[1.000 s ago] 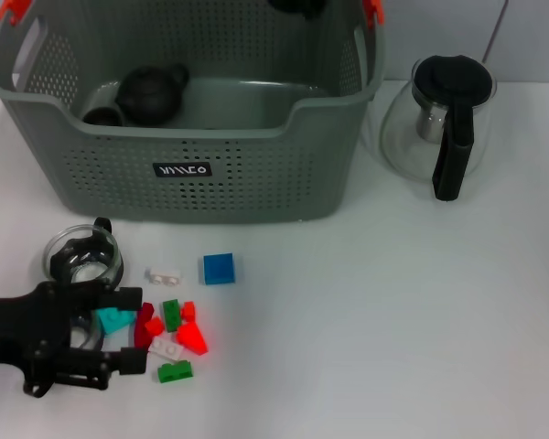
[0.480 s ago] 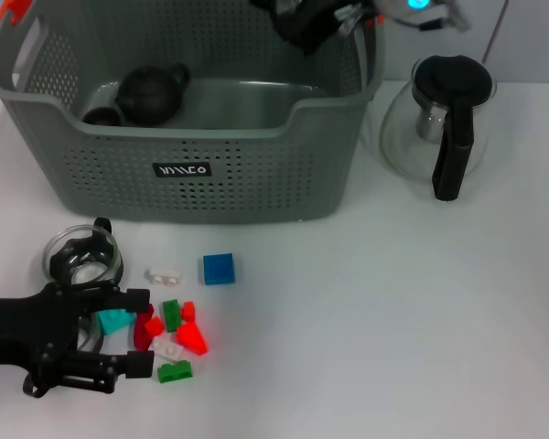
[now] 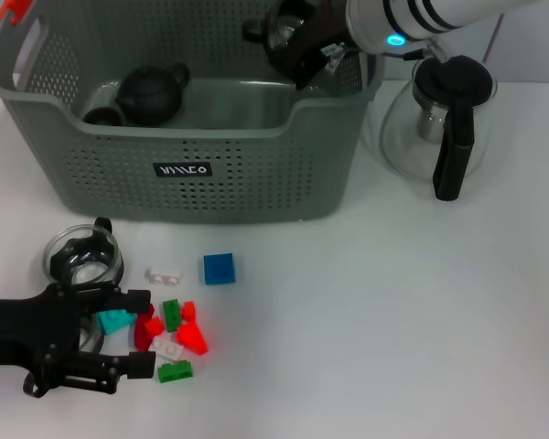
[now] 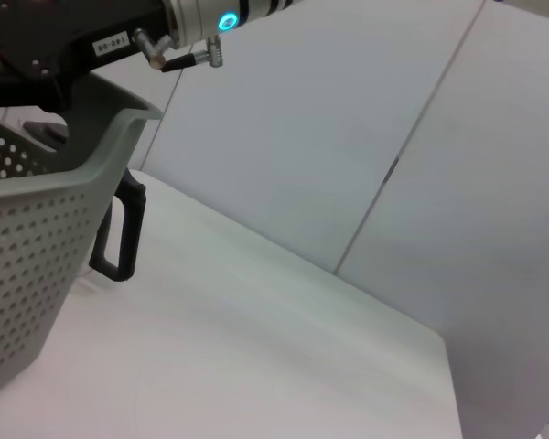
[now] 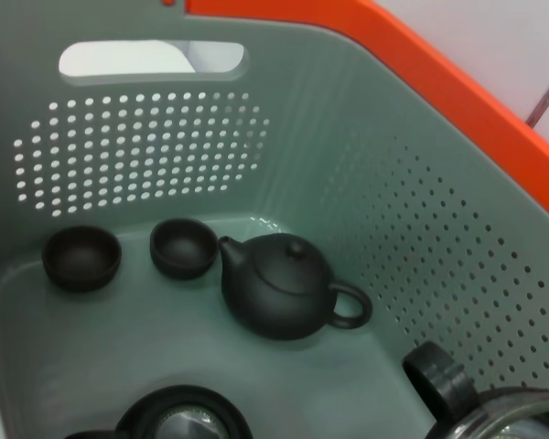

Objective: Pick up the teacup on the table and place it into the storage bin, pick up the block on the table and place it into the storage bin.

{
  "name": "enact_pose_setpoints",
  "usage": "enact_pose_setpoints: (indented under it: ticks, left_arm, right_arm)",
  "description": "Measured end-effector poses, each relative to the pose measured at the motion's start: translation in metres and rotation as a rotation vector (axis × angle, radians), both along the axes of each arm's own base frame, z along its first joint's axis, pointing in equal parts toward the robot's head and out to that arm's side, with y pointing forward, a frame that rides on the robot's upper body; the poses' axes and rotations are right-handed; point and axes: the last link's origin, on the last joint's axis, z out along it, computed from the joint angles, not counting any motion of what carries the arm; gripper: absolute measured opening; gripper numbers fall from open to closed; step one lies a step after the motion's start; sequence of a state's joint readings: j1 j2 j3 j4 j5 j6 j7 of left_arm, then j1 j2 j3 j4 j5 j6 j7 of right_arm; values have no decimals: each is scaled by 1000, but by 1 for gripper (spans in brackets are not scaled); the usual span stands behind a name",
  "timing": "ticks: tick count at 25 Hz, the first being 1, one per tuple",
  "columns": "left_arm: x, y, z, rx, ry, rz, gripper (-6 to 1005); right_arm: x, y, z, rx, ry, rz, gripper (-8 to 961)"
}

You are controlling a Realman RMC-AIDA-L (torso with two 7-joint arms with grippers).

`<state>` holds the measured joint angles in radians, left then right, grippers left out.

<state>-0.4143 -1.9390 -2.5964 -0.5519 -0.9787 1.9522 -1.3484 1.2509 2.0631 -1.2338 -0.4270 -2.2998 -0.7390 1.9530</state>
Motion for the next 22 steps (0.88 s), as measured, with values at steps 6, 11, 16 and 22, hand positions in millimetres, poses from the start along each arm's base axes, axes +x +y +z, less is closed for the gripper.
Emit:
enact_pose_setpoints:
  ticks: [6,11,16,22]
  left_arm:
    - [-2,-1,-1,5,4,7,939]
    - [-2,-1,-1,4,3,7,939]
    - [-2,-1,-2,3,2,8,939]
    - [-2,-2,-3,2,-1,9,939]
  right_arm:
    - [4,-1,-1,-2,-13,0,68]
    - [8,-2,-3,-7,-23,-6,68]
    - [8,-2,-3,-6,-29,-4,69]
    - [9,-3,-3,-12,-25,-12,69]
